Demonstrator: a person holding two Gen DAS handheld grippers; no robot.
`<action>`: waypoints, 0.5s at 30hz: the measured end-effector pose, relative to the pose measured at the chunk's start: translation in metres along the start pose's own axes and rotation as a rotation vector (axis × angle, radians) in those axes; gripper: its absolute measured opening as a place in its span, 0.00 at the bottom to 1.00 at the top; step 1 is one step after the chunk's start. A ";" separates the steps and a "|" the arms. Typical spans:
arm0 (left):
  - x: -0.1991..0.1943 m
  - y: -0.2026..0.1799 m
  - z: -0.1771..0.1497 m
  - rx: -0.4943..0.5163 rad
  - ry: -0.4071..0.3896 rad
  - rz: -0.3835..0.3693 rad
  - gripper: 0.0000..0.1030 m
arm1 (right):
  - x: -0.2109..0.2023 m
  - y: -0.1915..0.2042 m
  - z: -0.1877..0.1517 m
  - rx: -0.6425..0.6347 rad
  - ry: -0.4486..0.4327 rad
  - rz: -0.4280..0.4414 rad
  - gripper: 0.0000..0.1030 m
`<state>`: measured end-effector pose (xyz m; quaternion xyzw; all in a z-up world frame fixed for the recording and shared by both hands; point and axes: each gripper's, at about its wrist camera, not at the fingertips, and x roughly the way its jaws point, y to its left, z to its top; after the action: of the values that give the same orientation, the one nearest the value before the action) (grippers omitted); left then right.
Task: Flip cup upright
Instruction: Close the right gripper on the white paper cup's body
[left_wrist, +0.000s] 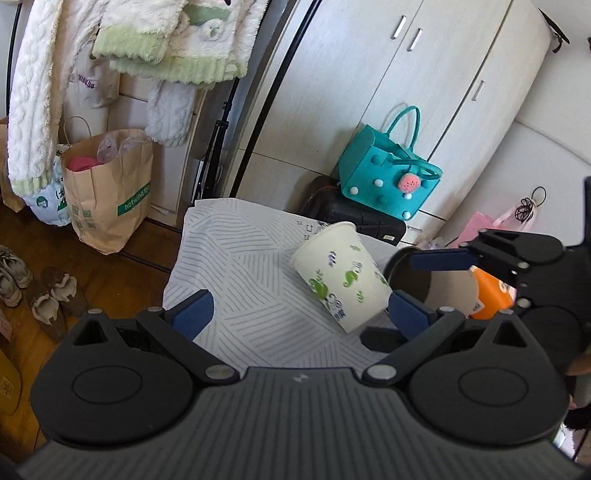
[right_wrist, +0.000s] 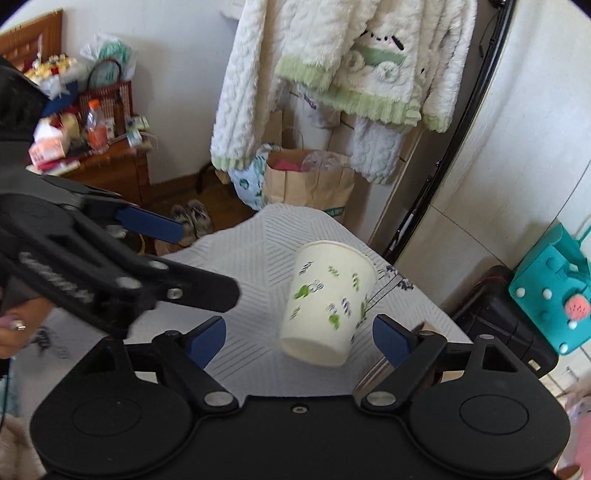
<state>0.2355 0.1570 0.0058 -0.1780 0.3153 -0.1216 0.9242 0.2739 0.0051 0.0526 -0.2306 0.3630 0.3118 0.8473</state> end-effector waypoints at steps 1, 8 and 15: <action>0.001 0.003 0.000 -0.008 0.003 0.002 0.99 | 0.004 -0.003 0.002 0.007 0.006 0.010 0.86; 0.007 0.015 0.001 -0.027 0.003 -0.011 0.99 | 0.025 -0.006 0.008 0.014 0.022 0.021 0.86; 0.012 0.019 0.001 -0.036 -0.021 -0.061 0.97 | 0.037 -0.006 0.012 -0.014 0.037 -0.015 0.76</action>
<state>0.2472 0.1699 -0.0077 -0.2055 0.3019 -0.1420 0.9200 0.3035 0.0219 0.0331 -0.2450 0.3744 0.3038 0.8411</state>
